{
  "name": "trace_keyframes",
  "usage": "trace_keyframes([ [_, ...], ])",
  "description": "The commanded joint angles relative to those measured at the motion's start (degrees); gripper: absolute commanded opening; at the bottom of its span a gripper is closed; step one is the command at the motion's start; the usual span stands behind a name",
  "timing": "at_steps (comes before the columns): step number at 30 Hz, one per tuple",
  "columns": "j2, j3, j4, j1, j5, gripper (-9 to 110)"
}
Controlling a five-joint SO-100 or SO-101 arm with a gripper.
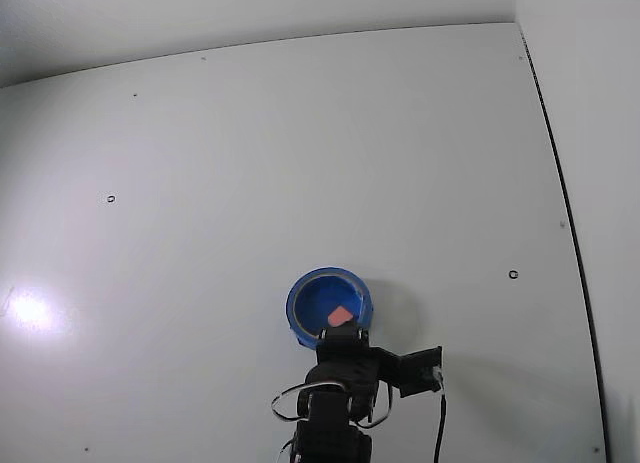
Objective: Grasp a block and put it in the bin.
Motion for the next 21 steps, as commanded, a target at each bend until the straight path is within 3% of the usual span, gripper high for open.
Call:
trace_keyframes([
  [1, -0.09, 0.18, -0.26, -3.6, -0.09, 0],
  [21, -0.09, 0.26, -0.35, -5.1, 0.0, 0],
])
